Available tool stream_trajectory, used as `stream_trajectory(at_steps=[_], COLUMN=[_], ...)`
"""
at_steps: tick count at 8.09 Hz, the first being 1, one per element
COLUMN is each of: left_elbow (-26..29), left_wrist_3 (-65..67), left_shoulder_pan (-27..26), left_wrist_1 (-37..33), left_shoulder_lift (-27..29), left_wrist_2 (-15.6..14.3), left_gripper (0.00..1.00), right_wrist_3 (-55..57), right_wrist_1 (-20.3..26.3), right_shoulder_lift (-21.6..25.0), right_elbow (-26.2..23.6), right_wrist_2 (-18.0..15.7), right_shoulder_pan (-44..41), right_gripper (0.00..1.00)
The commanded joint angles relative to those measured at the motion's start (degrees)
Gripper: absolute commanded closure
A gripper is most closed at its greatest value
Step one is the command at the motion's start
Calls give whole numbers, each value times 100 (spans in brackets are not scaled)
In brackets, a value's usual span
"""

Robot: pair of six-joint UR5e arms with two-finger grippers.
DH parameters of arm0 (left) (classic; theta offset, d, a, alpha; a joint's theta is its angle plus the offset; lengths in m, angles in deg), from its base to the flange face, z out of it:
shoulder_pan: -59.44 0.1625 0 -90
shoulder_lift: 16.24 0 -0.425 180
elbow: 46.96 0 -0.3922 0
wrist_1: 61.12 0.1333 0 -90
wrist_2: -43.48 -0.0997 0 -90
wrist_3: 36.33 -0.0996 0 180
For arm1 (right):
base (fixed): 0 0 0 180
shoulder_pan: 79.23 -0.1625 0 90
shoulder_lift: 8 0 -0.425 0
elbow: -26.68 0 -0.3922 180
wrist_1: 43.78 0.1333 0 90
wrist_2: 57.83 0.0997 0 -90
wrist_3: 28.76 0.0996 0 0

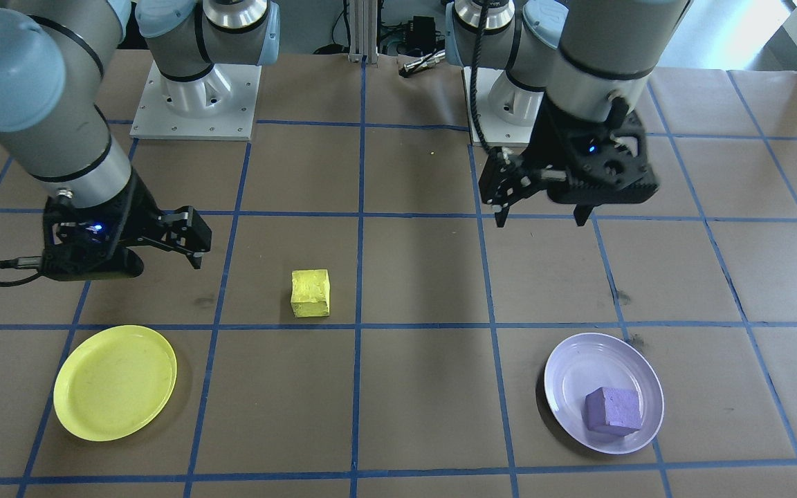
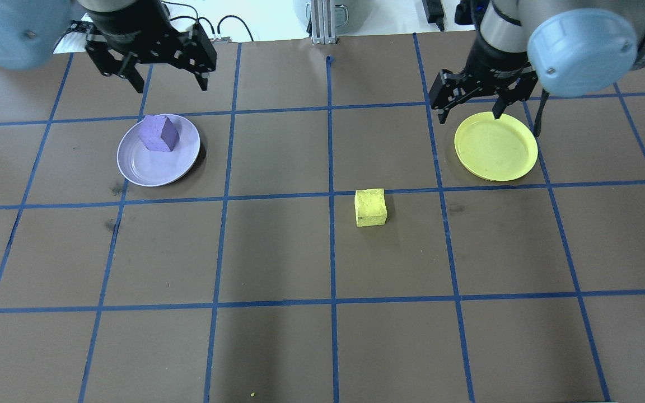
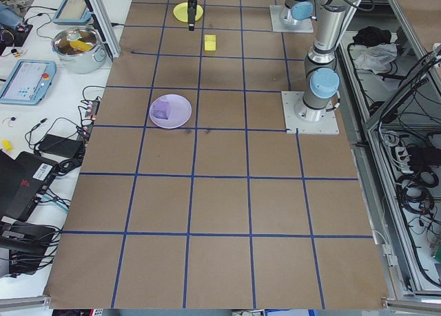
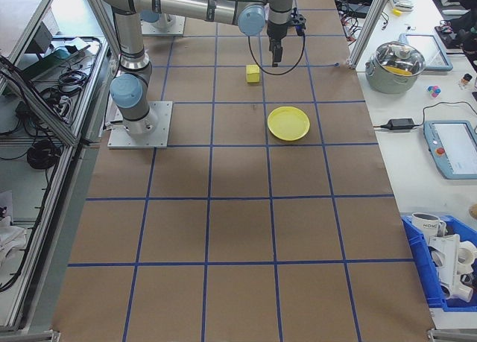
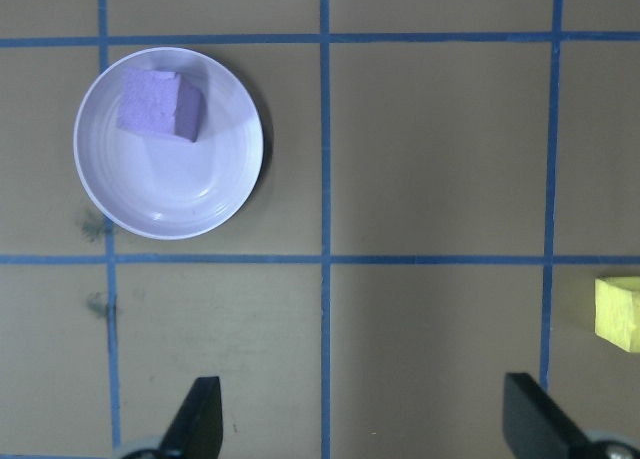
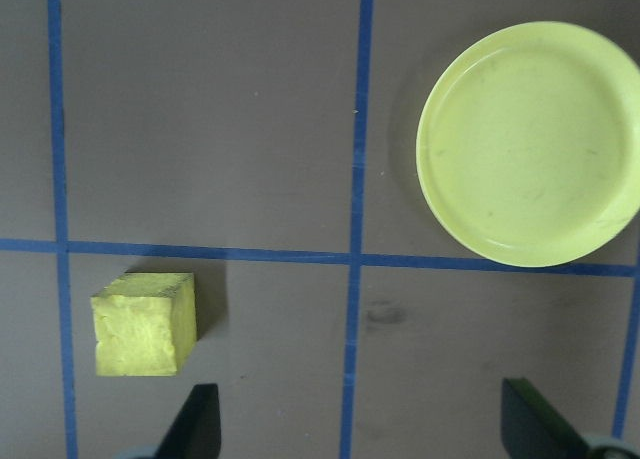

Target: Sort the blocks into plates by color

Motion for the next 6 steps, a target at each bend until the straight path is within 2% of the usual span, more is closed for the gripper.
stream_trajectory(at_steps=[1,3,4,5,6], left_elbow=[577,577,577,551,525], left_wrist_3=[-273,-335,-335,-309,-308], left_shoulder_pan=[218,183,209,218,218], left_wrist_1=[-531,-486,-460,-225,-92], left_shoulder_lift=[-336,-303,-241,-197,-196], left_wrist_2=[39,93,223,616,681], left_gripper=[0,0,0,0,0], right_wrist_3=[646,962,1468,1508,1569], right_wrist_1=[-152,-257,-275,-292,-406], right_shoulder_lift=[-395,-939,-1125,-1300,-1450], right_elbow=[-174,-218,-244,-245,-279], right_wrist_2=[-28,-54,24,25,33], right_shoulder_pan=[-875,-1334,-1362,-1371,-1397], right_gripper=[0,0,0,0,0])
